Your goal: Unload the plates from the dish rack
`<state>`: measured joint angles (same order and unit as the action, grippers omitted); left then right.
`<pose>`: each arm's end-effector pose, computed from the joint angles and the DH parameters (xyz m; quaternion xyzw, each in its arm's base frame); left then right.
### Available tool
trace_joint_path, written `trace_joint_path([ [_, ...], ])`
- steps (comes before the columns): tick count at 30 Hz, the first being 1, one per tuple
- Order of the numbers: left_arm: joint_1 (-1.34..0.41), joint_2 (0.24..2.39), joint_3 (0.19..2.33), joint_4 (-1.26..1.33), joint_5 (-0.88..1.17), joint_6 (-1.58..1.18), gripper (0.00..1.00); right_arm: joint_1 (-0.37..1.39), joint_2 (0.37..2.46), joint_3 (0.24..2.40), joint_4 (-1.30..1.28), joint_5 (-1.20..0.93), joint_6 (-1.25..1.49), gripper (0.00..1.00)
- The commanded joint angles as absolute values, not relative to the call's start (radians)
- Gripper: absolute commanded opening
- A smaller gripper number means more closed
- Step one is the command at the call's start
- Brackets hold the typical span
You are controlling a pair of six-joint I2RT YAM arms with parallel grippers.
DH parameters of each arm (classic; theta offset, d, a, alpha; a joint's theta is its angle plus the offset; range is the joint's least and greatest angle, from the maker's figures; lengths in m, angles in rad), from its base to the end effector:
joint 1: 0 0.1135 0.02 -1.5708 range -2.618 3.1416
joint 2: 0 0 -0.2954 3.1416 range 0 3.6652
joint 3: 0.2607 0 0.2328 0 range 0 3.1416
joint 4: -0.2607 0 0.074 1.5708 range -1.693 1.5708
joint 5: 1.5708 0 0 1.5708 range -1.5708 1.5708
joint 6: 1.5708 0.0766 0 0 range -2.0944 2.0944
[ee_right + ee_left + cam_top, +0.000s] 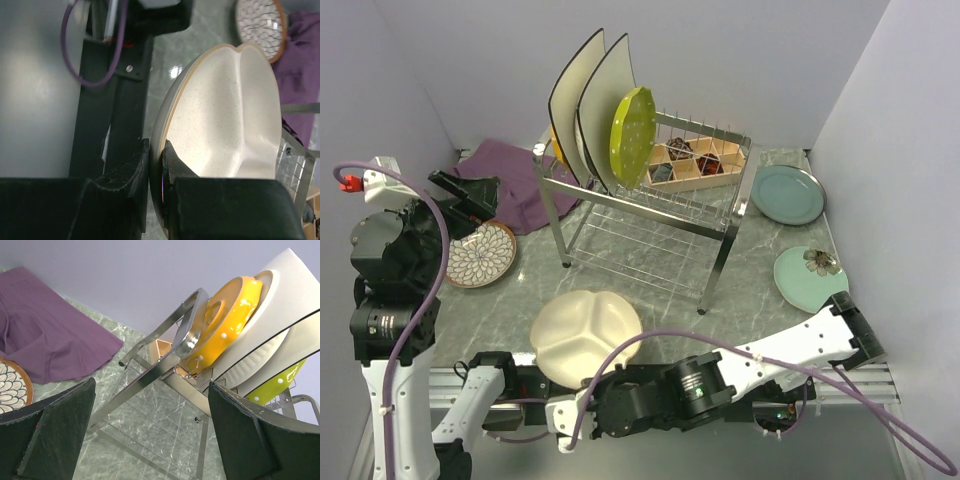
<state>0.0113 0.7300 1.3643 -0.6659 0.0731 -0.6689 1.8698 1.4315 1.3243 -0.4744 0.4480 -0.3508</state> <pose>0.0959 -0.0045 0.4874 -0.2154 0.6851 -0.2494 0.6497 -0.0651 0.3238 0.3631 -0.7219 0.4758 0.1769 0.4703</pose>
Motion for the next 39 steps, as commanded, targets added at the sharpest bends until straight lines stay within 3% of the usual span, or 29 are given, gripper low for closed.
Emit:
trace_joint_path([
  [1,0.009,0.718,1.364,-0.64,0.087,-0.643,1.0,1.87,1.37,1.27,-0.178,0.486,-0.526,0.0],
  [20,0.011,0.672,1.246,-0.575,0.017,-0.583,0.99,1.666,1.483,1.063,0.075,0.291,-0.637,0.0],
  [36,0.011,0.684,1.115,-0.492,0.049,-0.634,0.99,1.594,1.861,1.244,0.242,0.307,-0.644,0.0],
  [39,0.009,0.669,1.098,-0.473,0.045,-0.638,0.99,1.594,1.899,1.262,0.265,0.316,-0.601,0.09],
])
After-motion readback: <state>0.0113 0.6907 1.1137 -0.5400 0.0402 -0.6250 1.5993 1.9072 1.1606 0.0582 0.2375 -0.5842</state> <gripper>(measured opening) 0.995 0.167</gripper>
